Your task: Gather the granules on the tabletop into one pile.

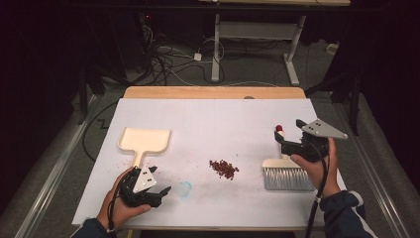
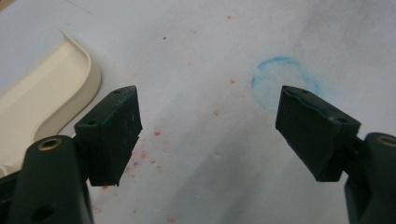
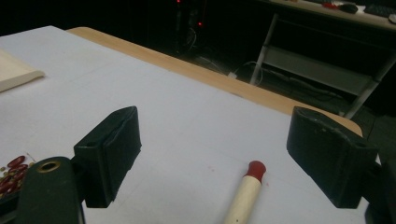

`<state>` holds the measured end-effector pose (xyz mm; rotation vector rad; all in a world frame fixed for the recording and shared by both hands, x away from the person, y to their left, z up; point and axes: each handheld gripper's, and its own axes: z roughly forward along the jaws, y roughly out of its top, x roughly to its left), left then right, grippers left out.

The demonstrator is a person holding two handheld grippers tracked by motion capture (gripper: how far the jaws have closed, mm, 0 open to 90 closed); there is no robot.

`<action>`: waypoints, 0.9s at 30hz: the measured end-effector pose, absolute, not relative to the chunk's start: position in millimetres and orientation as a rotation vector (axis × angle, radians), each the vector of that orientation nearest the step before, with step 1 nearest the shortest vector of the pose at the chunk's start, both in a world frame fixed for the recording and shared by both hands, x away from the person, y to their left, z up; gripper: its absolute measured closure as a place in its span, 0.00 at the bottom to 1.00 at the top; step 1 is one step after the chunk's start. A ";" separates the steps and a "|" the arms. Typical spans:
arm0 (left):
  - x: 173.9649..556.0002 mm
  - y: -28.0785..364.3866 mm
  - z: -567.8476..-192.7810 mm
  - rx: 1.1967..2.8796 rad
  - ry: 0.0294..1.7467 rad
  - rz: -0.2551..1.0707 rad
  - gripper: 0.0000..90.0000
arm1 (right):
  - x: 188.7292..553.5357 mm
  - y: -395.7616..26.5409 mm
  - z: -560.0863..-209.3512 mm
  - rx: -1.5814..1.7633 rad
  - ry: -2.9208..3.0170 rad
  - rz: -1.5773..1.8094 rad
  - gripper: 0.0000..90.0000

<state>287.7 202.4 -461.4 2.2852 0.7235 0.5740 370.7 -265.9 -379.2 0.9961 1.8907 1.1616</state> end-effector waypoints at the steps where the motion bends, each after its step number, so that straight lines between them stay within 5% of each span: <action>1: 287.5 202.3 -461.4 2.286 0.722 0.574 0.24 | 368.3 -264.8 -379.6 0.988 1.890 1.156 0.20; 27: 286.7 200.7 -461.4 2.300 0.705 0.596 0.24 | 309.6 -260.9 -403.7 0.763 1.953 1.133 0.21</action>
